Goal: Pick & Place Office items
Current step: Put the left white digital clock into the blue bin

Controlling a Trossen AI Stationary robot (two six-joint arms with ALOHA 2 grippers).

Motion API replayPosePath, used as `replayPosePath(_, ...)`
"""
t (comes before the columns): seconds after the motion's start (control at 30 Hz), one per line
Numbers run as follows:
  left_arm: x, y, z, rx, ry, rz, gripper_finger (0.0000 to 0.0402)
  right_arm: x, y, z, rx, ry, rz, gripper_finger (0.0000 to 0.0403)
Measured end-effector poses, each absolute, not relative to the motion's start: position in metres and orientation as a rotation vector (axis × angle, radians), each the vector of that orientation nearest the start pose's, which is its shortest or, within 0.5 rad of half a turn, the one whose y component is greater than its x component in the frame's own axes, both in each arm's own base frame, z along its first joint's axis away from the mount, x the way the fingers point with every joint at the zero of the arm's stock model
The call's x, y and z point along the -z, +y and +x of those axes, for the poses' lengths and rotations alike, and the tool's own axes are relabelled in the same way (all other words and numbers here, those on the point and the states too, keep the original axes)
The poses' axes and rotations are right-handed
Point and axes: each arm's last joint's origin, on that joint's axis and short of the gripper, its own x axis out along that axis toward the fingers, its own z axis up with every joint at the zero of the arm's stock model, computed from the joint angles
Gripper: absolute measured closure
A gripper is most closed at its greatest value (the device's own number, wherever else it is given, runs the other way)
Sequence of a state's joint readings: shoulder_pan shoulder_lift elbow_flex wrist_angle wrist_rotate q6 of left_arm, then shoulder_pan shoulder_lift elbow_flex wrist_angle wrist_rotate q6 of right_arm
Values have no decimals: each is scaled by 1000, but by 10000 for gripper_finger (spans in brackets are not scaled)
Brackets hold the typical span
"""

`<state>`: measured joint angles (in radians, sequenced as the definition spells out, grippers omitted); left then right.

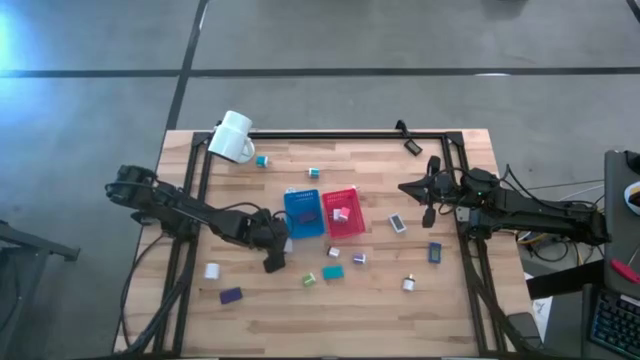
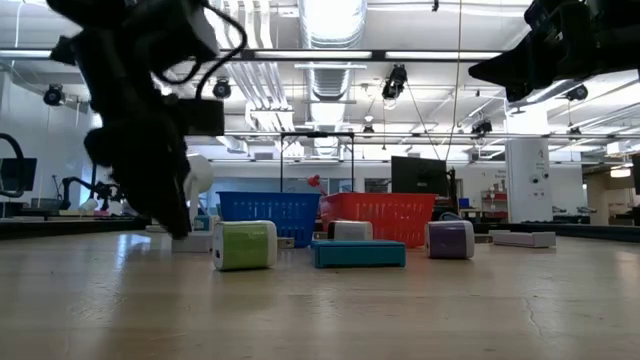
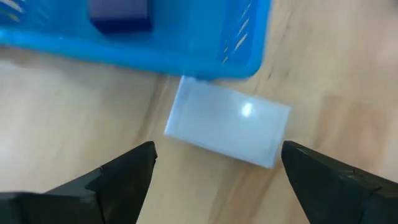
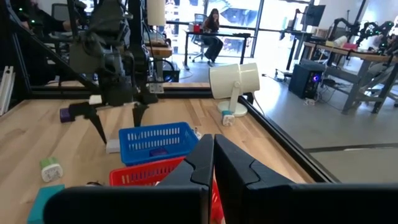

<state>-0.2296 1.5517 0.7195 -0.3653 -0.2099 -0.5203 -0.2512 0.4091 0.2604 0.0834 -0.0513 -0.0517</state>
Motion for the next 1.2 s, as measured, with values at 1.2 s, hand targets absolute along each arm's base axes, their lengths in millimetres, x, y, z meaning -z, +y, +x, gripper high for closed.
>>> replayPosePath(1.2, -123, -53, 274, -71, 1174, 26, 46, -225, -30, 122, 198, 71, -46, 394)
